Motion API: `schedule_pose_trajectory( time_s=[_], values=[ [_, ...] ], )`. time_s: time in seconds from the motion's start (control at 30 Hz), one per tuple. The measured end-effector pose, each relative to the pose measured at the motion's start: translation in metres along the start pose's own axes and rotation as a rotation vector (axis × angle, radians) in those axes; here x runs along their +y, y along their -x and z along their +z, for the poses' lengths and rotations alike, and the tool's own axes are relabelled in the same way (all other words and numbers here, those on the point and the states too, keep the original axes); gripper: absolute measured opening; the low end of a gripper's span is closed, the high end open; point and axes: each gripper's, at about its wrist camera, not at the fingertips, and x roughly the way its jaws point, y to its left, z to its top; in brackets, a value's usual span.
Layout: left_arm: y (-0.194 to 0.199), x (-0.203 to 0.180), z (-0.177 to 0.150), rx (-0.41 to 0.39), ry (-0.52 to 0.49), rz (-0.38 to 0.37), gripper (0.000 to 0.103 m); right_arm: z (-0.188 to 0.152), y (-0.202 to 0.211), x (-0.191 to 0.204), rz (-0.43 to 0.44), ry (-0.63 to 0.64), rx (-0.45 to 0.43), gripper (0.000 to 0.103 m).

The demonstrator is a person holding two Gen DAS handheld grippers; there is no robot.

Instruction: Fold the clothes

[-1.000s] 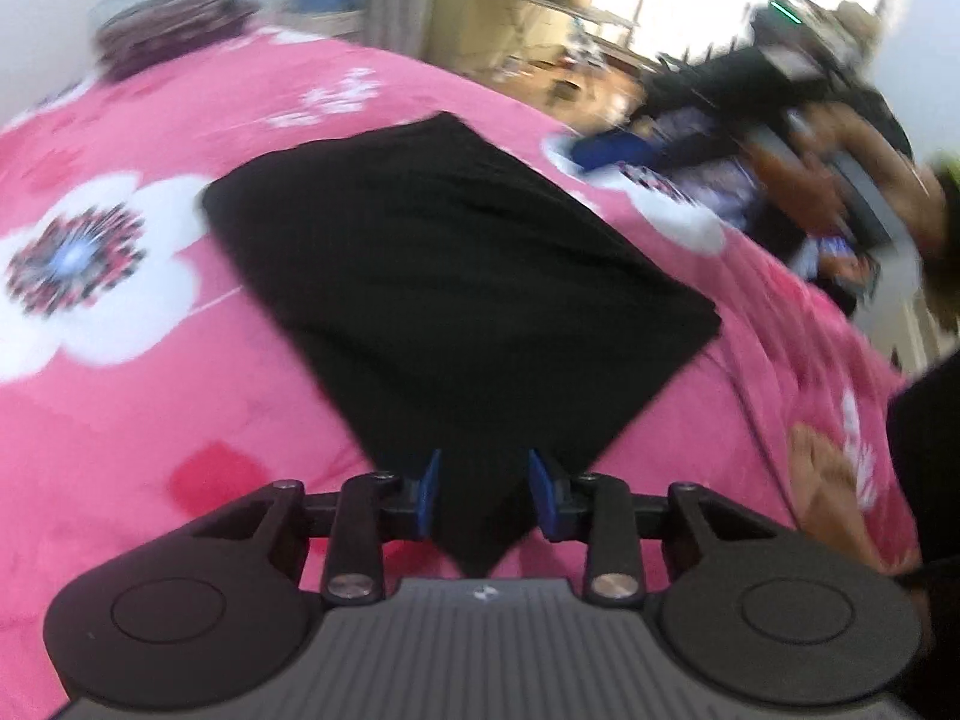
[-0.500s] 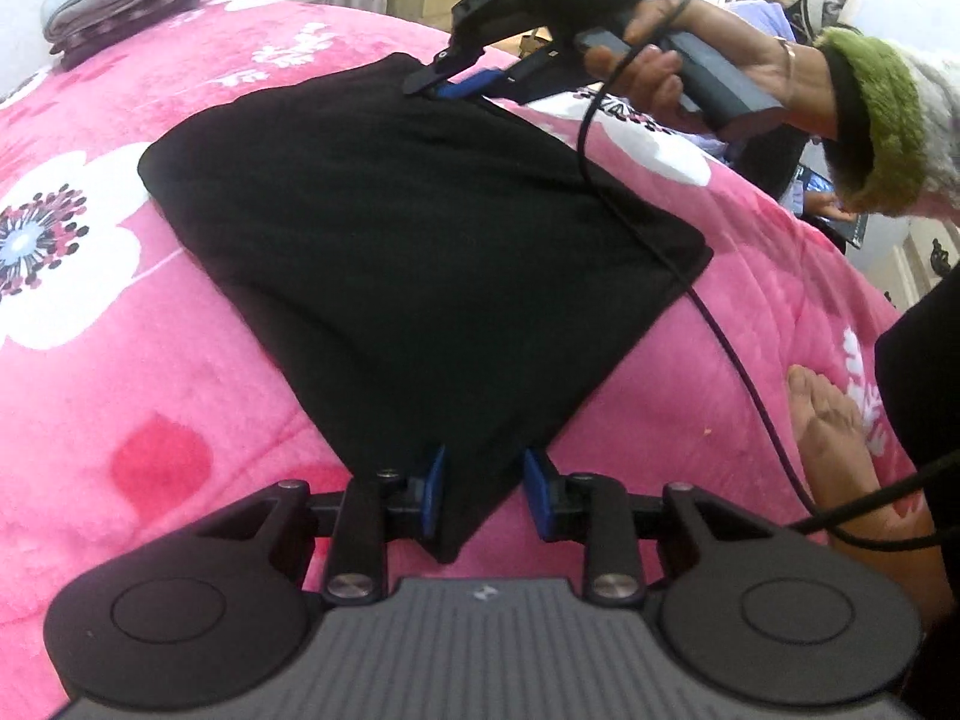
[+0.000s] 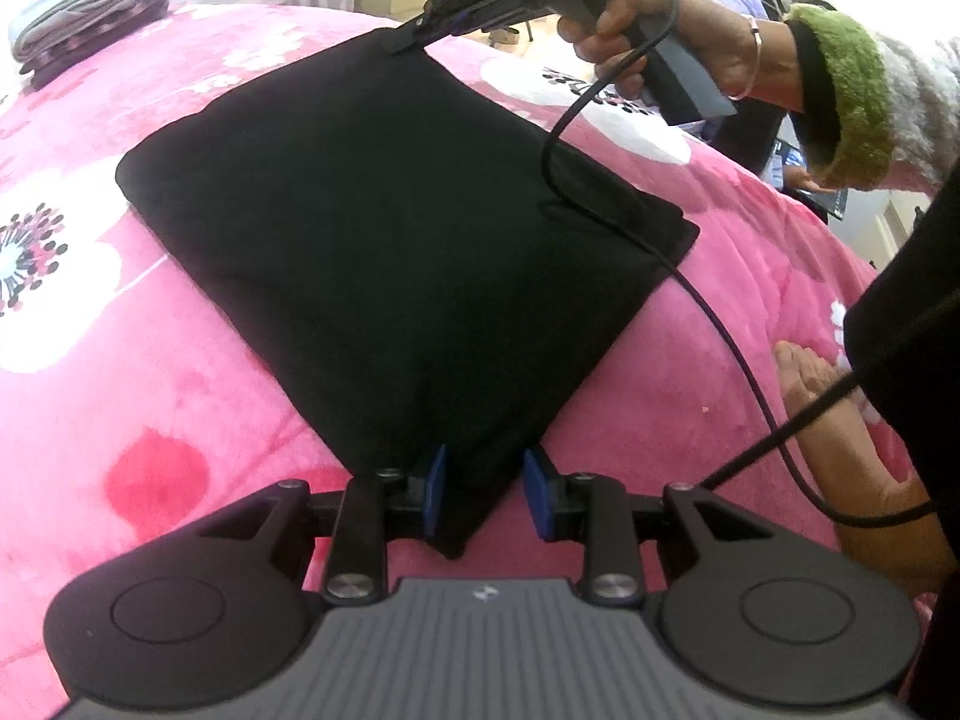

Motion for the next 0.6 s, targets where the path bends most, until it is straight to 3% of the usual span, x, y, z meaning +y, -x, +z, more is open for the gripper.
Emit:
schedule_pose_trajectory(
  time_s=[0.23, 0.33, 0.4, 0.47, 0.6],
  values=[
    [-0.001, -0.003, 0.0, 0.001, -0.027, 0.012, 0.03, -0.02, -0.017, 0.005, -0.106, 0.196, 0.039, 0.004],
    [0.0, -0.005, 0.001, 0.0, -0.03, 0.019, 0.031, -0.018, -0.017, -0.003, -0.088, 0.15, 0.054, 0.006],
    [-0.001, -0.006, 0.001, -0.003, -0.025, 0.016, 0.034, -0.012, -0.009, -0.006, -0.072, 0.098, 0.063, 0.019],
    [0.0, -0.007, 0.001, -0.009, -0.014, 0.012, 0.037, -0.007, 0.006, -0.011, -0.054, 0.042, 0.065, 0.025],
    [0.004, -0.007, 0.001, -0.025, -0.003, 0.012, 0.039, -0.012, 0.035, -0.016, 0.075, -0.065, 0.127, 0.025]
  ],
)
